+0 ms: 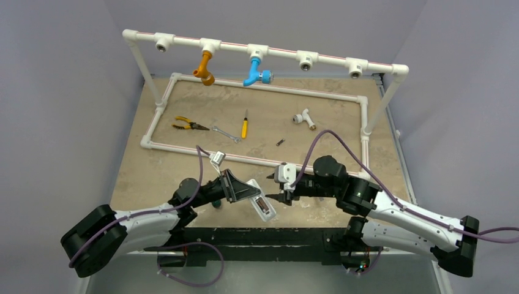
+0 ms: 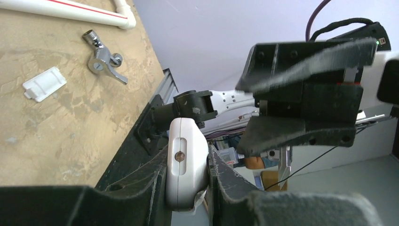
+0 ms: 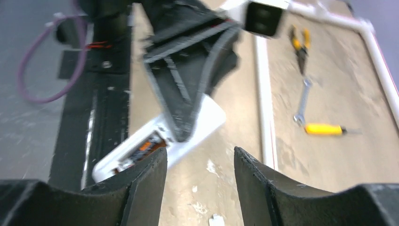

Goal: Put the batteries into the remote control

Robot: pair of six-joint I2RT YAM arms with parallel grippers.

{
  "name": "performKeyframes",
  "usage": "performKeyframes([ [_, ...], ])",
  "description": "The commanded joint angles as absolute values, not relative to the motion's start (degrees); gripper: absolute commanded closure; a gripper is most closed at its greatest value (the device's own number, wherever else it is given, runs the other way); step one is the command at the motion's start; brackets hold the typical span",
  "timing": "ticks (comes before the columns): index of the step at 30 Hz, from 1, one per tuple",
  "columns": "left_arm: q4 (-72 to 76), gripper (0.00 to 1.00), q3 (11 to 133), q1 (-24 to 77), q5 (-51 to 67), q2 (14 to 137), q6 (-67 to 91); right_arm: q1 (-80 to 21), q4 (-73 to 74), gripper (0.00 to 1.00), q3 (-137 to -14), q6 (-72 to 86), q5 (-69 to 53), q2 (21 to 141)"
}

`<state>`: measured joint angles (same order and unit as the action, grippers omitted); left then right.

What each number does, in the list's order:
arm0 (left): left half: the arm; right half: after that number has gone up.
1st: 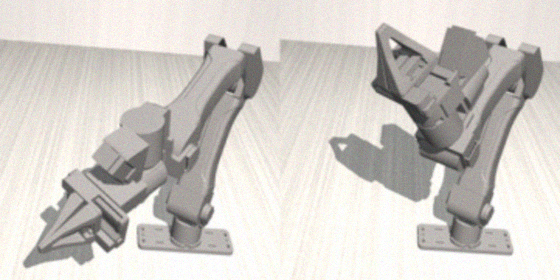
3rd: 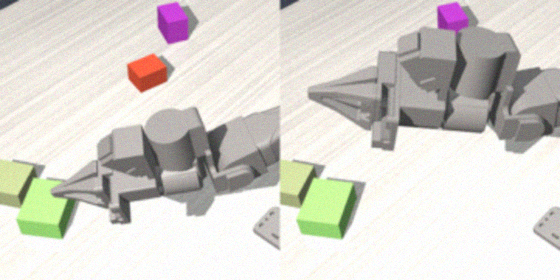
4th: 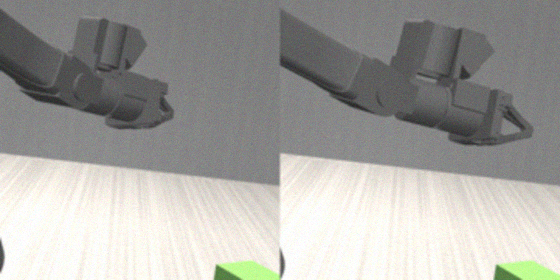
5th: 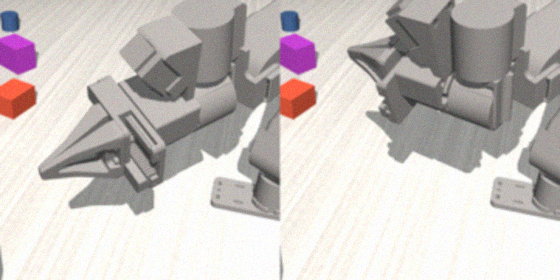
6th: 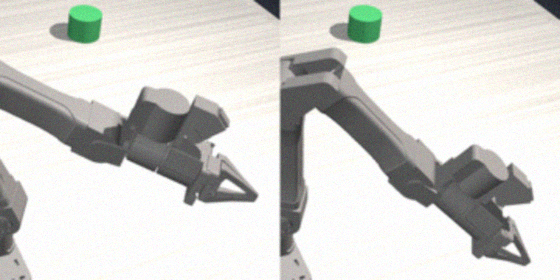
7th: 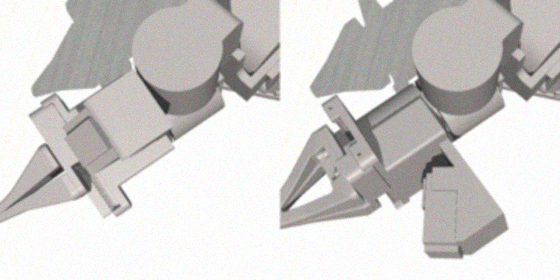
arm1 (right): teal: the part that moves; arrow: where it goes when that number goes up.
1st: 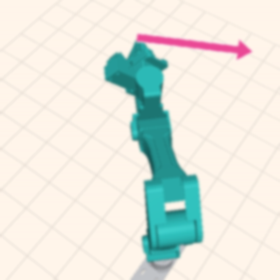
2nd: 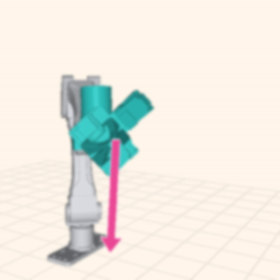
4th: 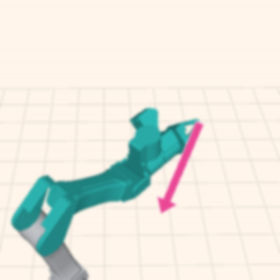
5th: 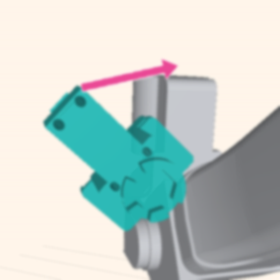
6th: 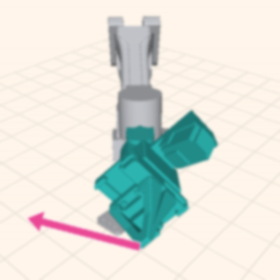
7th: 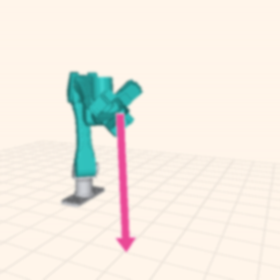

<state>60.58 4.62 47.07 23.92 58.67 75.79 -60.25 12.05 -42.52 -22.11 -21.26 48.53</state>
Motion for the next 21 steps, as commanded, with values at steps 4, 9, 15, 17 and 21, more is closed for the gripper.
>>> performKeyframes([
  [4,53.05,1.0,1.95,47.48,20.39,51.12,72.72,-57.11,4.91,0.47,-39.65,-0.9,6.29,50.21],
  [9,42.66,1.0,1.89,47.46,18.4,43.0,70.88,-51.22,10.39,0.46,-40.04,12.62,13.66,55.57],
  [15,30.61,1.0,2.92,47.42,16.73,34.35,68.32,-47.78,13.82,0.48,-42.12,20.34,18.24,63.1],
  [17,28.36,1.0,3.07,47.38,16.3,32.74,67.88,-47.18,12.37,0.48,-42.12,21.54,18.86,64.88],
  [21,28.16,1.0,3.4,47.38,16.63,33.09,67.58,-44.19,10.01,0.48,-44.33,25.24,20.11,70.97],
])
